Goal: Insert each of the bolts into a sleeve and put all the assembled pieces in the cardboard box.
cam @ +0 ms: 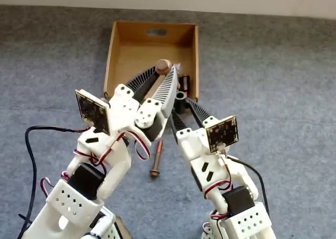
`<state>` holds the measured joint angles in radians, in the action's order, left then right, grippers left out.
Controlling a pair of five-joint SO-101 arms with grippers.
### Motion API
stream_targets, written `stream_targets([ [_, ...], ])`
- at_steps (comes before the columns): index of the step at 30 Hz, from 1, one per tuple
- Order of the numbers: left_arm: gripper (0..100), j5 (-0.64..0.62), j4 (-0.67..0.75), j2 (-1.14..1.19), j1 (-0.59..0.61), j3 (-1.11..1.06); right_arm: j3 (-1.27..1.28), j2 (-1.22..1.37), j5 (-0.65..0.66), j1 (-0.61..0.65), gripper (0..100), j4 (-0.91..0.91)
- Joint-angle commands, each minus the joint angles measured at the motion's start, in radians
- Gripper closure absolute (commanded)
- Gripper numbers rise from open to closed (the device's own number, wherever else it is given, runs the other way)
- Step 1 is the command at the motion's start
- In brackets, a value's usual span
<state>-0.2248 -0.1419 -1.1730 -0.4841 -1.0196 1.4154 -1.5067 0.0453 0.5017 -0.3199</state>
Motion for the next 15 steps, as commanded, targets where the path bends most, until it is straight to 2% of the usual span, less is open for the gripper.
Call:
stream_targets([
  [1, 99, 0.005, -0.005, -0.021, 0.012, 0.007, -0.012, -0.012, -0.009, -0.012, 99.2, 0.024],
  [6, 99, 0.005, -0.115, -0.021, -0.015, 0.015, -0.012, -0.012, -0.009, -0.012, 99.2, 0.024],
  [15, 99, 0.005, -0.124, -0.021, -0.035, 0.033, -0.012, -0.012, -0.009, -0.012, 99.2, 0.024],
])
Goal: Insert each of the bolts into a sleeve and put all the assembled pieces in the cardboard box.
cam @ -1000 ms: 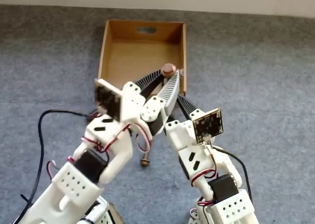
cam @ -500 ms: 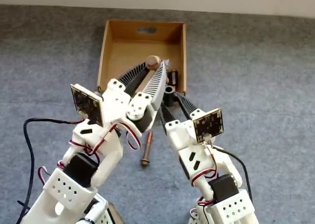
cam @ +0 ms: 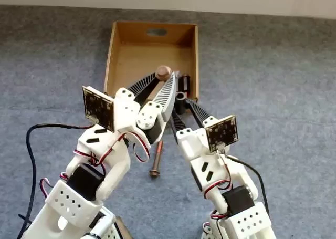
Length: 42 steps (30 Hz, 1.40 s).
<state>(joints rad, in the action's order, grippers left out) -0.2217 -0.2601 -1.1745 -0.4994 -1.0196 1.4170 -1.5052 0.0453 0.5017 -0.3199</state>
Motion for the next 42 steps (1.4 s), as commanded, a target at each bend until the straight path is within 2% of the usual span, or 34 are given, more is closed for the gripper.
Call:
stream_targets([
  [1, 99, 0.002, -0.005, -0.019, -0.019, 0.035, -0.013, -0.013, -0.009, -0.012, 99.2, 0.024],
  [7, 99, 0.002, -0.008, -0.018, -0.016, 0.124, -0.013, -0.013, -0.006, -0.012, 99.2, 0.024],
  [18, 99, 0.006, -0.009, 0.004, -0.018, 0.145, -0.013, -0.013, -0.005, -0.012, 99.2, 0.025],
  [25, 99, 0.006, -0.213, 0.208, -0.022, 0.380, -0.013, -0.013, -0.005, -0.012, 99.2, 0.025],
  [42, 99, 0.006, -0.290, 0.249, -0.019, 0.407, -0.021, -0.013, -0.003, -0.012, 99.2, 0.028],
])
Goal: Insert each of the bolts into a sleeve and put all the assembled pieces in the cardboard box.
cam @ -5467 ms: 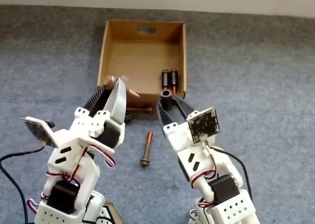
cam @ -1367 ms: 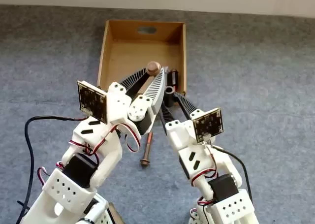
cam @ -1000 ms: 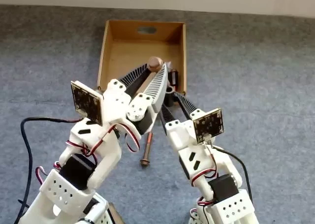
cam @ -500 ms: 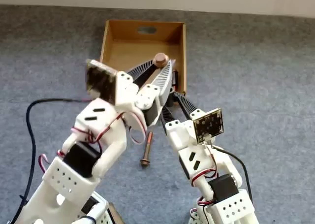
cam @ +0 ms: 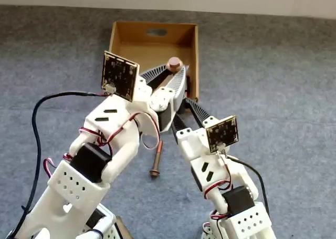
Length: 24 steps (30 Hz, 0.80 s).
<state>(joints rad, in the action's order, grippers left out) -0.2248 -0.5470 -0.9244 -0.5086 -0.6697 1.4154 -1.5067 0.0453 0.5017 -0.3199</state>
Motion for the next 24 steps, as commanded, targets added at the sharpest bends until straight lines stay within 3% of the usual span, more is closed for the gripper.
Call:
stream_targets([
  [1, 99, 0.009, -0.003, -0.001, -0.012, 0.058, -0.021, -0.012, -0.005, -0.012, 99.2, 0.028],
  [24, 99, 0.009, -0.005, 0.110, -0.013, 0.065, -0.024, -0.012, -0.005, -0.010, 99.2, 0.030],
])
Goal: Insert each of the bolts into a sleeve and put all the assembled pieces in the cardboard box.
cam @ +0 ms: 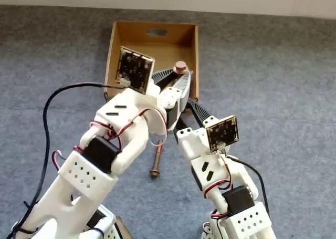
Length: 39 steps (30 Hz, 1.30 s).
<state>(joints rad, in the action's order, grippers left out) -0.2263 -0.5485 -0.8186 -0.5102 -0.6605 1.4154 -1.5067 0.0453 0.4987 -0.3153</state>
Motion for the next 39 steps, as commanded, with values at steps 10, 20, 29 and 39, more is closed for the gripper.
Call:
stream_targets([
  [10, 99, 0.011, -0.192, 0.005, -0.012, 0.124, -0.024, -0.012, -0.005, -0.007, 99.2, 0.025],
  [20, 99, 0.009, -0.213, 0.004, -0.004, 0.097, -0.019, -0.012, -0.003, -0.007, 99.2, 0.025],
  [29, 99, 0.011, -0.238, 0.004, -0.004, 0.050, -0.018, -0.012, -0.003, -0.008, 99.2, 0.025],
  [39, 99, 0.011, -0.235, 0.002, -0.004, 0.018, -0.016, -0.012, -0.003, -0.008, 99.2, 0.025],
])
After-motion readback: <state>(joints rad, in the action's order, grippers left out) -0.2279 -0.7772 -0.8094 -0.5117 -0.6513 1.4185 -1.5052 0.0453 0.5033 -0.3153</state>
